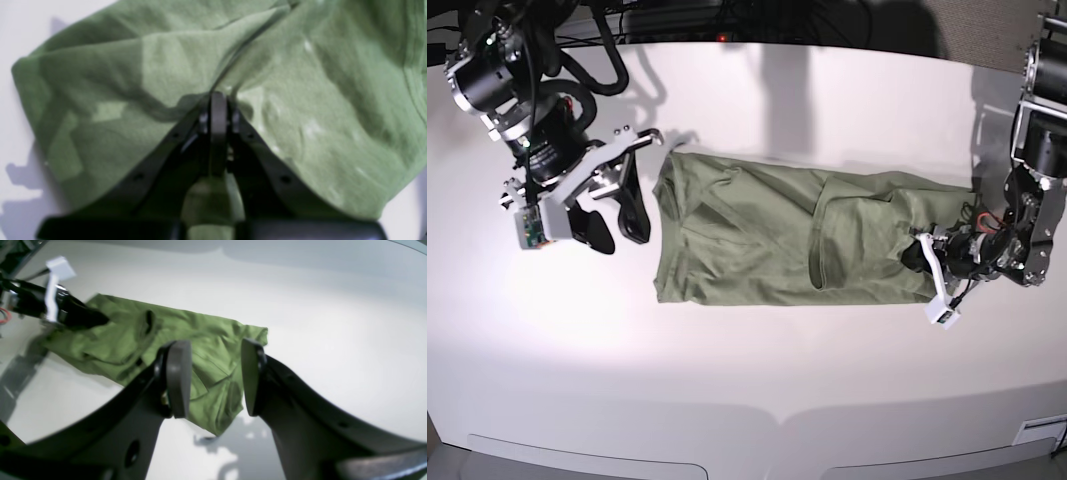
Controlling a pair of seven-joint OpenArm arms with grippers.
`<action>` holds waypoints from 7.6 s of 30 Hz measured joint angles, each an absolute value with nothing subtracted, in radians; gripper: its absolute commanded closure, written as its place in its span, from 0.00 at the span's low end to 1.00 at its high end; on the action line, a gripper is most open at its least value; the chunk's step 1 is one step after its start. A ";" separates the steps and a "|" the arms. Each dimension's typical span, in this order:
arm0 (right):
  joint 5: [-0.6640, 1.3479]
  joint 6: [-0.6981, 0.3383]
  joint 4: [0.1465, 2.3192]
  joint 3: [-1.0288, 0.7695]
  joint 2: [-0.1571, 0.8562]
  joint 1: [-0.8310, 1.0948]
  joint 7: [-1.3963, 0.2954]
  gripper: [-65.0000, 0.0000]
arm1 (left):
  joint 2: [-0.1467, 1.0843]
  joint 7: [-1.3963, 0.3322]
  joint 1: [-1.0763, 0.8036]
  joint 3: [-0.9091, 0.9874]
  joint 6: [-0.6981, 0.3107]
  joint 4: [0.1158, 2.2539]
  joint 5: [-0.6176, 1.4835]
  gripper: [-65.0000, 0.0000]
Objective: Fold the T-shirt properly
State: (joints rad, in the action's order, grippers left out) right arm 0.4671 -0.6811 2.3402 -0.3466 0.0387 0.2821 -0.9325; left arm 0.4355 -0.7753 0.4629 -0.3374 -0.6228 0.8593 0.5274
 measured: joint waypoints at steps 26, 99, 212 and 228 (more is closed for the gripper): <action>0.399 -0.572 1.737 -0.347 0.060 -0.038 -0.992 0.32 | 0.413 -0.920 0.443 -0.348 -0.594 1.184 0.596 0.43; 0.712 -0.690 1.493 -0.182 -0.104 -0.278 -1.227 1.00 | 0.242 -1.145 0.670 -0.347 -0.334 1.184 0.246 0.43; 0.477 -0.651 1.415 0.223 -0.148 -0.308 -0.930 1.00 | 0.505 -1.005 0.350 -0.345 -0.398 1.181 0.453 0.43; 0.560 -0.652 1.415 0.408 -0.147 -0.310 -0.843 0.59 | 0.665 -1.084 0.467 -0.350 -0.399 1.235 0.366 0.43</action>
